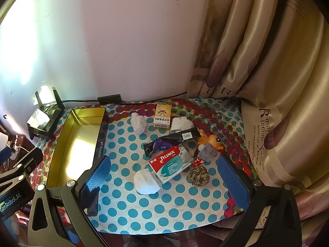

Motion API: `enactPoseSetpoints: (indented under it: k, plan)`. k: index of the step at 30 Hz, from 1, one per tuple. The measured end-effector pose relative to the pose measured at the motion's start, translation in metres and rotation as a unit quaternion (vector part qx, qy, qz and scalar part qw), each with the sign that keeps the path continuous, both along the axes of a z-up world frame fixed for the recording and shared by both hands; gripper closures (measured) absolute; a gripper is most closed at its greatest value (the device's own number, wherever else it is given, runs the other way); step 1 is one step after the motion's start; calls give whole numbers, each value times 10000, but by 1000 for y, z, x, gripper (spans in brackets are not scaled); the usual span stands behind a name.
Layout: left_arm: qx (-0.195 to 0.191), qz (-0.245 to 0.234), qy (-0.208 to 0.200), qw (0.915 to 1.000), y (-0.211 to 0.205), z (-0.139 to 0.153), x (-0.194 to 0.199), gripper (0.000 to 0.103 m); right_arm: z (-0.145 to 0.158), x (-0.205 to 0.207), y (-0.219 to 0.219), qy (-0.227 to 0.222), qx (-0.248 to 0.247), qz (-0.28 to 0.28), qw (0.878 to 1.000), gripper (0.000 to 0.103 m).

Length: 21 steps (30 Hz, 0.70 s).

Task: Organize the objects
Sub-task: 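Move the left gripper toward the white sock on the cloth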

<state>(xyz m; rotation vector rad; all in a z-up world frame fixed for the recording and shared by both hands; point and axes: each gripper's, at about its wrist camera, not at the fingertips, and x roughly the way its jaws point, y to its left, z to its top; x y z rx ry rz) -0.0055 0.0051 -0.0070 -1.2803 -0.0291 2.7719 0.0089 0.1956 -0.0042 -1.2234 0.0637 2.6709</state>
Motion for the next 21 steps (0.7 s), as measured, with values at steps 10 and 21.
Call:
enactPoseSetpoints:
  k: [10, 21]
  plan:
    - [504, -548, -275, 9968, 20, -34, -6, 0, -14, 4, 42, -134, -116, -400, 9990, 0]
    - [219, -1815, -1018, 9779, 97, -90, -22, 0, -68, 24, 116, -434, -380, -971, 9936, 0]
